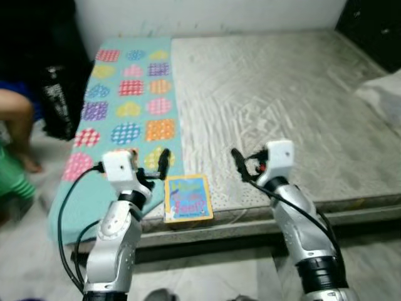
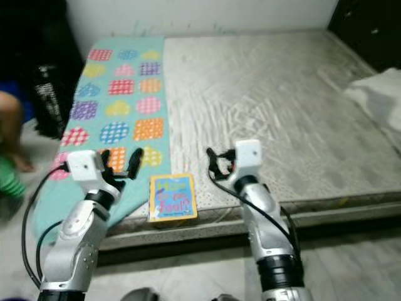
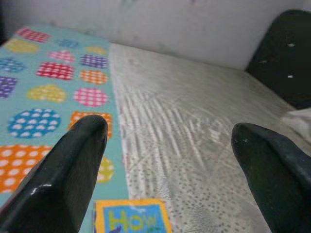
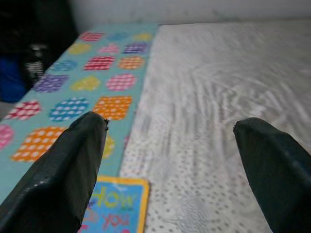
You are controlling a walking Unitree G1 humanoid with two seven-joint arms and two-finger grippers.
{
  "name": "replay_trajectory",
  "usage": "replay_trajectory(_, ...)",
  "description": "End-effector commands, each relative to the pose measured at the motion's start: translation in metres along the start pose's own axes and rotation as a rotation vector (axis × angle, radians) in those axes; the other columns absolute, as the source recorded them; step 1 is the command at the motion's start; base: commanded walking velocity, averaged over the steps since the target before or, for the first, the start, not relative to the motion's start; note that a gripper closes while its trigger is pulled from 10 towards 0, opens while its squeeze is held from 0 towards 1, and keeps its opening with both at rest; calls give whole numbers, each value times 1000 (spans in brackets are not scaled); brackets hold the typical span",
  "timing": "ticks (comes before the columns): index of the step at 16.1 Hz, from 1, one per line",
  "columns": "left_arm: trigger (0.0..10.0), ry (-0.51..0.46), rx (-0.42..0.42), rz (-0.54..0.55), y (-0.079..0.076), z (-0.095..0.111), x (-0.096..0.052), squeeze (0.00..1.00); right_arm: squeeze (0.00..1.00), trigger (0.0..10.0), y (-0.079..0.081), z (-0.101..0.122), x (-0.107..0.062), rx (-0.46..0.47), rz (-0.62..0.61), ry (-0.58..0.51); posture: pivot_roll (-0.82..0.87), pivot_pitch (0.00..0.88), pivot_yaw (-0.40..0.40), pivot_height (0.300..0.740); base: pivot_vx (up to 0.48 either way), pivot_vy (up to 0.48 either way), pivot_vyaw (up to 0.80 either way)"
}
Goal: Clean up the room
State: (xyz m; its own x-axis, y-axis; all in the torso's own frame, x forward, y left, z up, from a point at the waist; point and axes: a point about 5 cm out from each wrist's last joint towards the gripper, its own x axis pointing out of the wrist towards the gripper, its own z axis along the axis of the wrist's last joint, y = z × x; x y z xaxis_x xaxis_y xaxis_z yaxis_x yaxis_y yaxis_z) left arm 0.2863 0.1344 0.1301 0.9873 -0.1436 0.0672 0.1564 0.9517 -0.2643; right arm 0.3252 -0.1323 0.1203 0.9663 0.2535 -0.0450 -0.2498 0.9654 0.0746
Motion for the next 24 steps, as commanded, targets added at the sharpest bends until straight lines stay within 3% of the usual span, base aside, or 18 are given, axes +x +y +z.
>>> replay_trajectory(1,10000,3,10,8,5,1,-1,0,0,10000,7,4,2,6,24,-16,18,117,-9,740,0,454,0)
replay_trajectory(4,10000,9,26,23,7,0,-1,0,0,10000,9,4,2,5,40,-19,19,112,-9,740,0,406,0)
replay_trajectory(8,10000,31,75,63,9,-3,1,0,0,10000,13,6,3,14,58,-33,22,103,-10,740,0,0,0)
replay_trajectory(11,10000,11,141,116,21,2,0,0,0,10000,13,5,3,25,56,-29,34,104,-13,740,0,0,0)
replay_trajectory(14,10000,30,141,124,29,0,-3,0,0,10000,14,4,6,25,59,-24,35,115,-6,740,0,0,0)
replay_trajectory(19,10000,4,185,86,25,17,4,0,0,10000,13,10,6,32,37,-48,27,155,4,740,0,0,-561)
replay_trajectory(22,10000,19,162,76,27,13,1,0,0,10000,15,4,4,30,29,-32,21,152,7,740,0,0,0)
replay_trajectory(24,10000,27,136,44,19,8,0,0,0,10000,16,6,4,23,38,-39,12,163,24,740,0,0,0)
